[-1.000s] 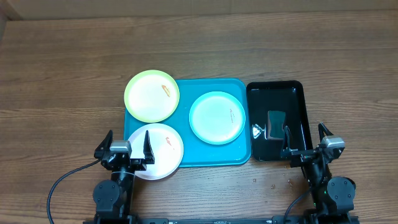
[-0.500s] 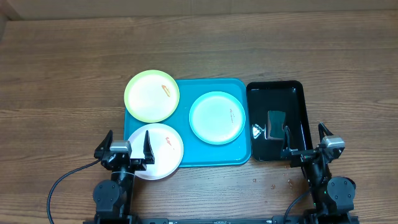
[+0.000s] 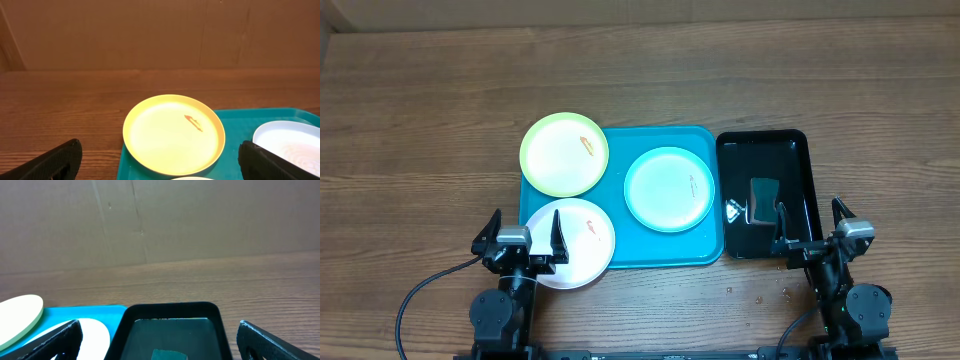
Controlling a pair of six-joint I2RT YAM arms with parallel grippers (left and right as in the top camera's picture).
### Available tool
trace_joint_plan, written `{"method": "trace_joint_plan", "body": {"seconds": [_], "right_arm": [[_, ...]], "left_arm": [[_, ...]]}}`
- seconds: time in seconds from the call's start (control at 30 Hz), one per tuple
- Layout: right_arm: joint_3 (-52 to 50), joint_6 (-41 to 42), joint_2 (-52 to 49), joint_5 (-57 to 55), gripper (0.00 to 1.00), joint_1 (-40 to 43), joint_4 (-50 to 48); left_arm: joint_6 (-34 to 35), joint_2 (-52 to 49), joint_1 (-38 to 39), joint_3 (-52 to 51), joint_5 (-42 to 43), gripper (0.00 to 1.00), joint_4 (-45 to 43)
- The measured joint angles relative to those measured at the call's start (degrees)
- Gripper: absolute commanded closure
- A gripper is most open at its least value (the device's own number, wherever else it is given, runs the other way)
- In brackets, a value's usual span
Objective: Clean dirty plates on tray and stack at the side
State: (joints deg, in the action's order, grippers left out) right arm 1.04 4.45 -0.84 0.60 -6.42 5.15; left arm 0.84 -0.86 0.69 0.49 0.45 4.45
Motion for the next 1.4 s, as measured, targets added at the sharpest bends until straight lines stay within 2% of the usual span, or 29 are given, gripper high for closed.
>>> {"method": "trace_joint_plan", "body": {"seconds": [0.63,0.73,0.93,1.03,1.23,1.4], "right_arm": [[0.0,0.0,0.0,0.0,0.00,0.0,0.0],[0.0,0.0,0.0,0.0,0.00,0.0,0.0],[0.0,0.0,0.0,0.0,0.00,0.0,0.0],[0.0,0.0,0.0,0.0,0.00,0.0,0.0],[0.0,0.0,0.0,0.0,0.00,0.0,0.0],[0.0,0.0,0.0,0.0,0.00,0.0,0.0]], "left_arm": [[0.5,0.0,0.0,0.0,0.9,0.00,-0.1],[4.3,0.0,0.0,0.0,2.7,0.00,-0.3],[17.2,0.0,0.0,0.0,4.7,0.00,-0.5],[21.4,0.0,0.0,0.0,6.1,0.00,-0.7],[24.7,0.0,0.0,0.3,14.3,0.00,-0.6],[25.6,-0.3,0.0,6.6,17.3,0.00,8.3]]}}
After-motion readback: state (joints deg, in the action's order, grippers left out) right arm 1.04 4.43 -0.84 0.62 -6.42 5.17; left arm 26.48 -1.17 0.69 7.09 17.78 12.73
